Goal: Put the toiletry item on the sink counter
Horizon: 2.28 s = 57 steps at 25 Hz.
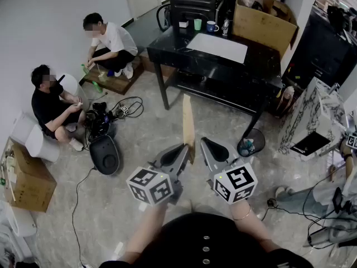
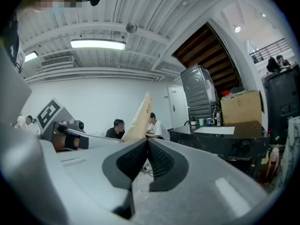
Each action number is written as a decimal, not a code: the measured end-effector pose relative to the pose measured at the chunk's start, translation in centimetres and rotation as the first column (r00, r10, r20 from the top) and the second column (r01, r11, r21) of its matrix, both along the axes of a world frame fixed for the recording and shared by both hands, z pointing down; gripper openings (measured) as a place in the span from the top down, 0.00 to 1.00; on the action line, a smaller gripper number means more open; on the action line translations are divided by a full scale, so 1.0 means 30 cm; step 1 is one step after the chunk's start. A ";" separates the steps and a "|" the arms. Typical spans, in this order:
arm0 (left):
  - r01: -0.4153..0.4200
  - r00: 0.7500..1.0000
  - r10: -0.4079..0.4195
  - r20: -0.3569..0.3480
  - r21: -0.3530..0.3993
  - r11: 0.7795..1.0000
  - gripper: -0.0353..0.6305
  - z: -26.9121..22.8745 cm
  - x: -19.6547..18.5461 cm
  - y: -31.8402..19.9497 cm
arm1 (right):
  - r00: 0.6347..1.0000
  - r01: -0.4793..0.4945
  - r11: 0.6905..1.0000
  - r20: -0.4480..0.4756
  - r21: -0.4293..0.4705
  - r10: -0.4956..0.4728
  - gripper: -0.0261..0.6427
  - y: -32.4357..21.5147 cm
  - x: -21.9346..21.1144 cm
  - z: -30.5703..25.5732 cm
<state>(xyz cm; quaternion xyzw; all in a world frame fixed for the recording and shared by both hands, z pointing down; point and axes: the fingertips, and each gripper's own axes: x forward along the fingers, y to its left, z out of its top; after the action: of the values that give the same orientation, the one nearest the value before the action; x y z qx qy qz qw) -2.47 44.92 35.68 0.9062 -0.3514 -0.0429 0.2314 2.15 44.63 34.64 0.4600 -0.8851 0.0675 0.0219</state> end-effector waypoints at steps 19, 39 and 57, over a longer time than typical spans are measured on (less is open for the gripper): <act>0.015 0.997 -0.022 0.072 0.089 0.996 0.93 -0.025 -0.006 -0.049 | 1.000 -0.004 1.000 -0.017 0.004 0.004 0.96 -0.037 -0.019 0.025; -0.008 0.997 -0.001 0.081 0.109 0.994 0.93 -0.014 -0.098 -0.252 | 0.997 -0.071 0.997 0.013 0.013 0.071 0.96 -0.236 -0.093 0.025; 0.079 0.991 -0.092 0.094 0.127 0.989 0.93 -0.041 -0.004 -0.843 | 0.999 0.033 0.999 0.009 0.026 -0.033 0.96 -0.825 0.000 -0.008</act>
<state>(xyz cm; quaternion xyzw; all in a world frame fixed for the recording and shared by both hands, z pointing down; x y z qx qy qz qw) -2.59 19.64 34.45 0.9038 -0.3977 -0.0294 0.1552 2.15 19.87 34.42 0.4452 -0.8935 0.0577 0.0131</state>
